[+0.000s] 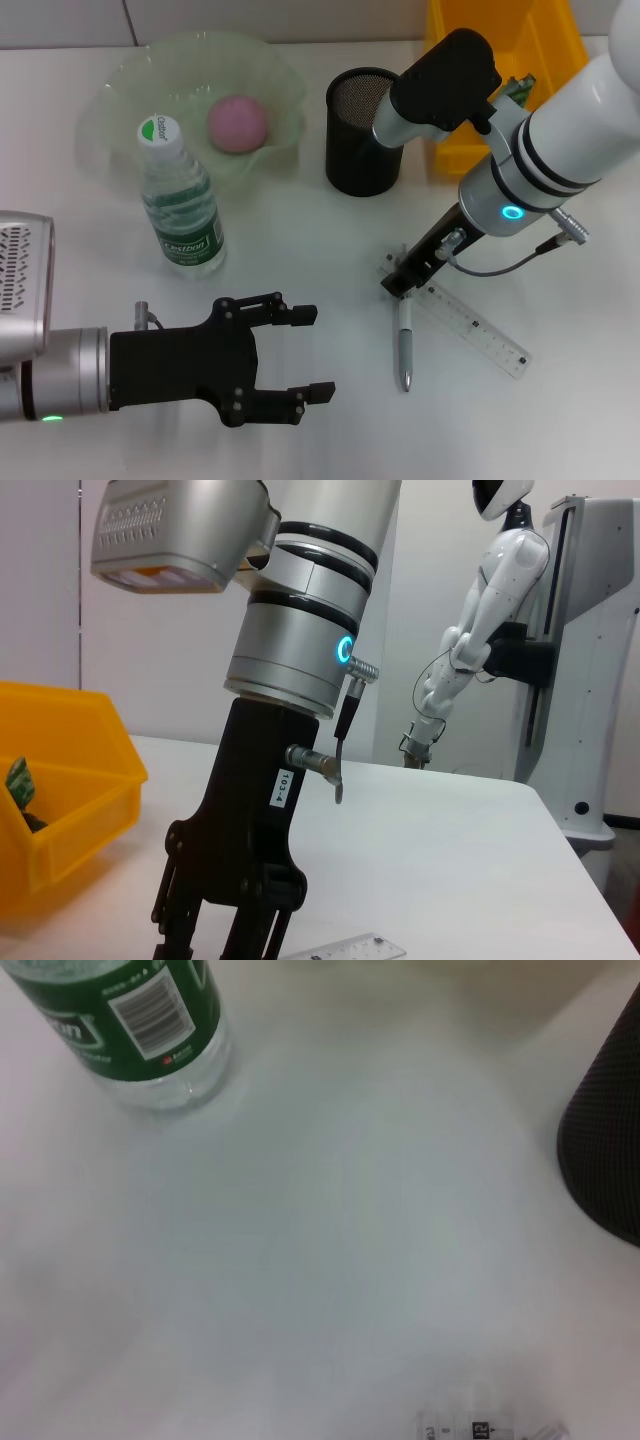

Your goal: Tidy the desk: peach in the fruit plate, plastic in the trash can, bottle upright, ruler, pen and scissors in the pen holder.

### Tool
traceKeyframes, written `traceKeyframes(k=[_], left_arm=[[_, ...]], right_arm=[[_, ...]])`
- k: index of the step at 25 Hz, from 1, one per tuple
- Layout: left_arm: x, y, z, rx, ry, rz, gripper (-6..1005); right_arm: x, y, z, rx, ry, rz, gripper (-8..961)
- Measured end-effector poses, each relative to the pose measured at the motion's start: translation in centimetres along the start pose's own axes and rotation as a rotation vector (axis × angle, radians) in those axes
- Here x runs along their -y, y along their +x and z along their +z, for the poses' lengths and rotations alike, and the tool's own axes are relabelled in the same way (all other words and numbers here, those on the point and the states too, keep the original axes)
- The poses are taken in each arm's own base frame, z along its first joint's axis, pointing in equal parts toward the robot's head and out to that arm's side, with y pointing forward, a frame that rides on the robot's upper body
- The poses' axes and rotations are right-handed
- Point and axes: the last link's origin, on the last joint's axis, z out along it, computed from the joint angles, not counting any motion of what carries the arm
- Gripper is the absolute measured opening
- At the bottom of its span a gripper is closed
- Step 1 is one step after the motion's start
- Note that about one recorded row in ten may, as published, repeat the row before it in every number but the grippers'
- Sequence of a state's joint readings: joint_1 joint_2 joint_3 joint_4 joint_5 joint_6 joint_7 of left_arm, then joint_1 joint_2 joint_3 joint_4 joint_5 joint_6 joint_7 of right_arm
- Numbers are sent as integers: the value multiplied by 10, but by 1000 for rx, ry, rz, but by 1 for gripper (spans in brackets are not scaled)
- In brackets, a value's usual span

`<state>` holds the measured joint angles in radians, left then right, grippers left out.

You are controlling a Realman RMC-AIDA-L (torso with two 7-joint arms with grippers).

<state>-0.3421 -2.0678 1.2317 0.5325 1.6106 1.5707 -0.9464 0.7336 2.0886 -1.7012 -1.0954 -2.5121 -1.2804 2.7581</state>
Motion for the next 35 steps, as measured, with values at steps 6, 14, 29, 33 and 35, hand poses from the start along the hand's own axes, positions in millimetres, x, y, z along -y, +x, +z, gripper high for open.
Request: traceKeyframes(k=[6,14,29,33,35], left_arm=[[0,0,0,1,2,0,797],[2,-2,0,12,16,0,797],[3,0,0,8,10,0,797],[3,0,0,8,10,-1,798],[3,0,0,8,10,-2,798]], right_arm=[[-2,0,1,-10,2,-2,529],[-2,-1,4,-32,4,-10,433],[2,-16,-35,99,11,11,386],[16,-33,-80,317,73,4,385],[22,-45,-115,555,129,-40,385]])
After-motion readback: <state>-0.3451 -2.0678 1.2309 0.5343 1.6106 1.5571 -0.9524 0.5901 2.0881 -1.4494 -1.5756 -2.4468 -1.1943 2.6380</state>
